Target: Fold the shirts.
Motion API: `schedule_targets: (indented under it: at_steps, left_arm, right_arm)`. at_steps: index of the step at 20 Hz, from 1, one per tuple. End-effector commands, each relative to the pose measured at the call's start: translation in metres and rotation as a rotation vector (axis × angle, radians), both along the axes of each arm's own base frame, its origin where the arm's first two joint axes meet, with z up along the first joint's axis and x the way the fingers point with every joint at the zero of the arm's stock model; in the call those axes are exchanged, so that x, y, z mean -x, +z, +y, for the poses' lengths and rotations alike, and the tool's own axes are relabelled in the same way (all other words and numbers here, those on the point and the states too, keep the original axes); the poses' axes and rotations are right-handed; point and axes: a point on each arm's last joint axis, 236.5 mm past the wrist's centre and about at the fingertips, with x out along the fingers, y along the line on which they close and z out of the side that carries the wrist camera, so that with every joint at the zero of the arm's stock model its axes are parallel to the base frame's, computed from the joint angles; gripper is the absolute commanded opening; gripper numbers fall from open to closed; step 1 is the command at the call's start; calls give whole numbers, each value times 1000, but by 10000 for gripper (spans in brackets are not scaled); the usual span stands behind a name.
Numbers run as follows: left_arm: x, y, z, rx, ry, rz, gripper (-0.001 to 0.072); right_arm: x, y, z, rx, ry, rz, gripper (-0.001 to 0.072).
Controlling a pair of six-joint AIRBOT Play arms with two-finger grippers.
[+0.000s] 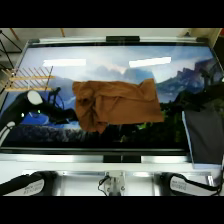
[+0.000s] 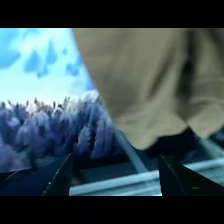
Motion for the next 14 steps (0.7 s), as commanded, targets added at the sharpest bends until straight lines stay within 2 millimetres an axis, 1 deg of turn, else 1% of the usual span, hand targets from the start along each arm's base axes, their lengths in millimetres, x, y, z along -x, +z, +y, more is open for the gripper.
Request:
schedule_targets:
  at_steps: [1, 3, 4, 6, 7, 8, 9, 10, 11, 14]
  left_arm:
    - [1, -36, -6, 65, 175, -79, 606]
    - [-16, -36, -13, 84, 220, -143, 603]
    - [-21, -37, -17, 94, 236, -151, 601]
    - [-23, -44, -25, 111, 256, -135, 599]
    - [-22, -50, -27, 111, 263, -122, 575]
    - [-22, -53, -28, 113, 270, -114, 360]
    - [-24, -52, -28, 116, 277, -121, 196]
    - [-27, -49, -28, 119, 278, -131, 58]
    - [-30, -45, -28, 121, 274, -141, 30]
    - [-38, -30, -30, 133, 260, -186, 29]
  right_arm:
    - [6, -2, 11, -35, 12, 5, 680]
    - [5, -3, 11, -33, 7, 2, 680]
    - [6, -3, 9, -25, 6, 4, 680]
    - [4, -5, 3, 0, -3, 2, 680]
    - [4, -8, -1, 18, -6, -2, 680]
    - [4, -14, -7, 42, -8, 5, 680]
    - [8, -24, -11, 60, -10, 26, 680]
    - [12, -35, -10, 55, -10, 47, 680]
    - [16, -47, -7, 35, -11, 74, 680]
    - [21, -78, 9, -45, -21, 137, 680]
